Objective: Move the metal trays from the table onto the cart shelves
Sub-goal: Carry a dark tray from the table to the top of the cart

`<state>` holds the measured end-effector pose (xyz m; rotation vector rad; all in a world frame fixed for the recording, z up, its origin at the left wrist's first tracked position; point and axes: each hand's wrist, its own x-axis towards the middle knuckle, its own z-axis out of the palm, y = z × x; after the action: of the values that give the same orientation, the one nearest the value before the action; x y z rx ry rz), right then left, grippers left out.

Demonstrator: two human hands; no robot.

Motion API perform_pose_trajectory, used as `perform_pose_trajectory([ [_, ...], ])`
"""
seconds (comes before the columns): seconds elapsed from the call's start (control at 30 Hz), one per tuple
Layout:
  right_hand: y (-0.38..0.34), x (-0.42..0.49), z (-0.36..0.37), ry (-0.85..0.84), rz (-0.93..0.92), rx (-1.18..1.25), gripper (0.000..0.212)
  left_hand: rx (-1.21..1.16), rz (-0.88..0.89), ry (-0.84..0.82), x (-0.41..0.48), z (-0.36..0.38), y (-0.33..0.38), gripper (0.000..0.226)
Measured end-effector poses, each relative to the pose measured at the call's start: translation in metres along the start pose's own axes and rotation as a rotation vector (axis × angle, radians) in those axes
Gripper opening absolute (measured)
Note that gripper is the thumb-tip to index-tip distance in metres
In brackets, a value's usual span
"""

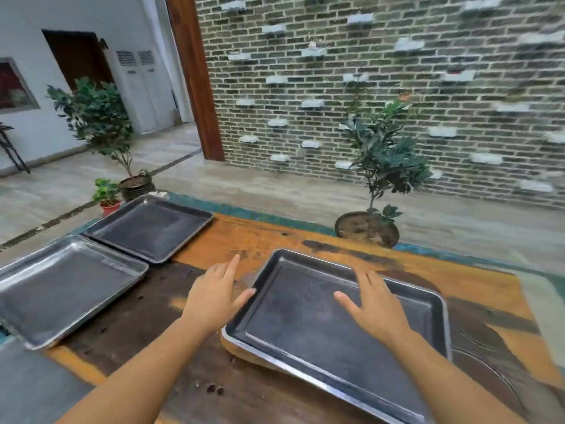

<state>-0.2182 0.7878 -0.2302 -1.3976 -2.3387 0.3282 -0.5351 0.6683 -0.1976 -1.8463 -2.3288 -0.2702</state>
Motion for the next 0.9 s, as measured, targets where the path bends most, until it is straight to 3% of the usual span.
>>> perform_pose_trajectory([
  [0.5, 0.091, -0.002, 0.056, -0.082, 0.450, -0.089, 0.088, -0.128, 0.180, -0.232, 0.117, 0.139, 0.003, 0.088],
  [0.9, 0.166, -0.035, 0.083, -0.124, 0.795, -0.213, 0.095, -0.120, 0.103, -0.379, 0.148, 0.238, -0.040, 0.091],
])
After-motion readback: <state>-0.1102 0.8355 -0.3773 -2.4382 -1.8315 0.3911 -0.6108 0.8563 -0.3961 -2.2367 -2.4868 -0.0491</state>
